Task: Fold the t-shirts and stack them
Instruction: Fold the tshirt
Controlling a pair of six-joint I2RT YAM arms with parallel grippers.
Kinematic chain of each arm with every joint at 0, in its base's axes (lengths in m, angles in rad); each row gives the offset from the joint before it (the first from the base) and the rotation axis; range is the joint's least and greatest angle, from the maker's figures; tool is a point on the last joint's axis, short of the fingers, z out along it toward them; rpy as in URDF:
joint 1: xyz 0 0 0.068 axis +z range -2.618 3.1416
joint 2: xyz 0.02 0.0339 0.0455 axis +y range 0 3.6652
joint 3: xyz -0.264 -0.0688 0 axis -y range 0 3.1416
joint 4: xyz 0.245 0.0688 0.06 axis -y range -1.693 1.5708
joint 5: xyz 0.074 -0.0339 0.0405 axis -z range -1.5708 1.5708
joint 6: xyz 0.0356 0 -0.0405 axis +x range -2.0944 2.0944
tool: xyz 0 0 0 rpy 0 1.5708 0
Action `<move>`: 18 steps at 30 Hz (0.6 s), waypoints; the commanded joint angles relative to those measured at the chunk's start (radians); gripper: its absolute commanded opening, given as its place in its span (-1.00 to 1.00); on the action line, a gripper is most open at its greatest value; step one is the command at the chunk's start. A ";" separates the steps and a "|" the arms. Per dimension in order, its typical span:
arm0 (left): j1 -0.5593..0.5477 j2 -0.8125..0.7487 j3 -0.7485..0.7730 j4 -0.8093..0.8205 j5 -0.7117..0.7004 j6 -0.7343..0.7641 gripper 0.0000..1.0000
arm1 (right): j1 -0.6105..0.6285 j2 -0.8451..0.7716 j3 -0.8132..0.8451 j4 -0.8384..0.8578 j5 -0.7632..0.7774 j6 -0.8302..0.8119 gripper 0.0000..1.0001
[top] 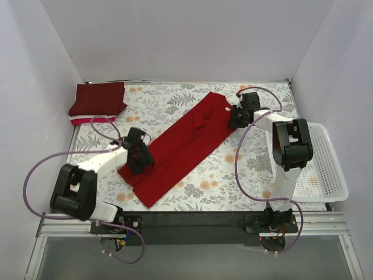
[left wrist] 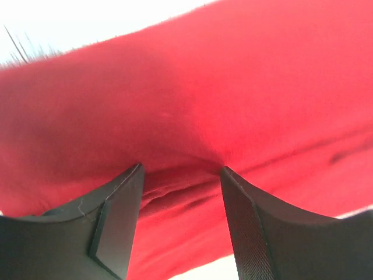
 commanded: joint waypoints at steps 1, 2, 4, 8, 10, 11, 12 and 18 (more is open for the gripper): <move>-0.133 -0.159 -0.200 -0.083 0.217 -0.168 0.09 | -0.003 0.063 0.106 -0.050 -0.077 -0.078 -0.31; -0.189 -0.214 -0.233 -0.083 0.240 -0.256 0.09 | 0.005 0.074 0.121 -0.049 -0.095 -0.092 -0.31; -0.234 -0.341 -0.286 -0.080 0.307 -0.340 0.09 | 0.020 0.079 0.141 -0.050 -0.138 -0.109 -0.30; -0.401 -0.474 -0.334 -0.055 0.334 -0.499 0.08 | 0.075 0.102 0.182 -0.061 -0.140 -0.143 -0.30; -0.450 -0.477 -0.321 -0.048 0.317 -0.541 0.08 | 0.084 0.103 0.190 -0.067 -0.125 -0.144 -0.30; -0.484 -0.463 -0.286 -0.049 0.306 -0.538 0.10 | 0.087 0.090 0.183 -0.068 -0.120 -0.138 -0.30; -0.489 -0.452 -0.259 -0.062 0.290 -0.509 0.11 | 0.087 0.077 0.178 -0.067 -0.117 -0.131 -0.30; -0.486 -0.299 0.070 -0.204 -0.066 -0.314 0.15 | 0.087 -0.022 0.172 -0.049 -0.197 -0.066 -0.29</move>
